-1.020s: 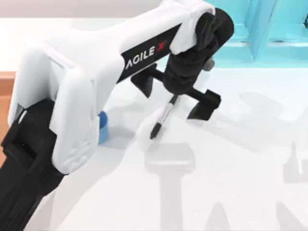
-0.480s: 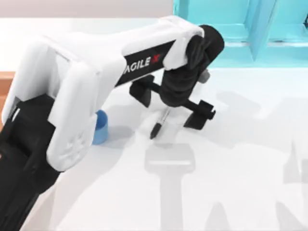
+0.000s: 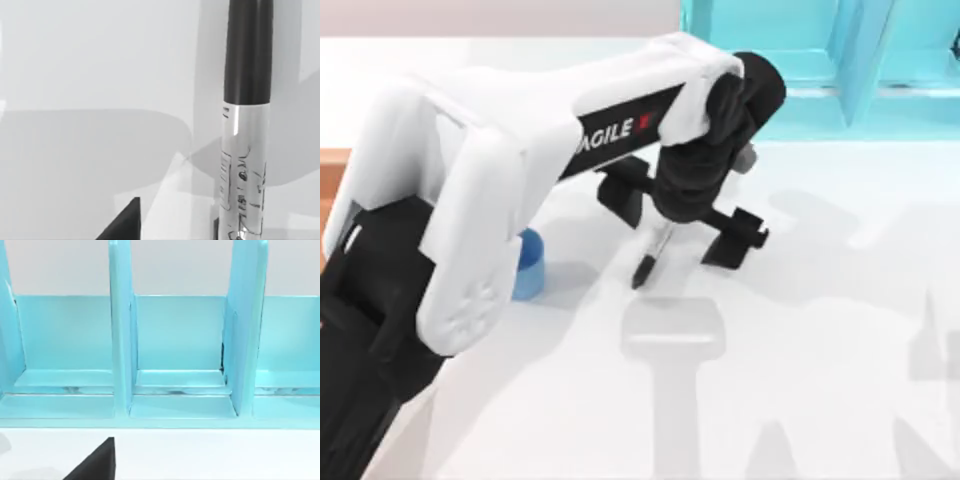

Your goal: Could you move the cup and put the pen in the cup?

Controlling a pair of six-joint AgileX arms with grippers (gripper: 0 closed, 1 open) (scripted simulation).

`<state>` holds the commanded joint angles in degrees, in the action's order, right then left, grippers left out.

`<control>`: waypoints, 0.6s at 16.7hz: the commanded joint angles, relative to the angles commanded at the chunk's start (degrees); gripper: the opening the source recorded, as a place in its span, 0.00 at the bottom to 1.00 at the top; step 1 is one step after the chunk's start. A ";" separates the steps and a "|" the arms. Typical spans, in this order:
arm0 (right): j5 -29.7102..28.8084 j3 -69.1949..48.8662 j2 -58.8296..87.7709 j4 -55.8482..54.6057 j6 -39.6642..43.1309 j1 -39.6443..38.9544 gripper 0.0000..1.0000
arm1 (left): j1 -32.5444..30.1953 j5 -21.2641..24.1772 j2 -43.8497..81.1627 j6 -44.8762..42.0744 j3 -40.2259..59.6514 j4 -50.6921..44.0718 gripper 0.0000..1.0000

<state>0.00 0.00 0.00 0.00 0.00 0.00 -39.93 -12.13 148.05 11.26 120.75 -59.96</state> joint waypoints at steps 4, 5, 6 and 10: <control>0.00 0.00 0.00 0.00 0.00 0.00 1.00 | 0.00 0.00 0.00 0.00 0.00 0.00 0.32; 0.00 0.00 0.00 0.00 0.00 0.00 1.00 | 0.00 0.00 0.00 0.00 0.00 0.00 0.25; 0.00 0.00 0.00 0.00 0.00 0.00 1.00 | 0.00 0.00 0.00 0.00 0.00 0.00 0.17; 0.00 0.00 0.00 0.00 0.00 0.00 1.00 | 0.00 0.00 0.00 0.00 0.00 0.00 0.00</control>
<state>0.00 0.00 0.00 0.00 0.00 0.00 -39.93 -12.13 148.05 11.26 120.75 -59.96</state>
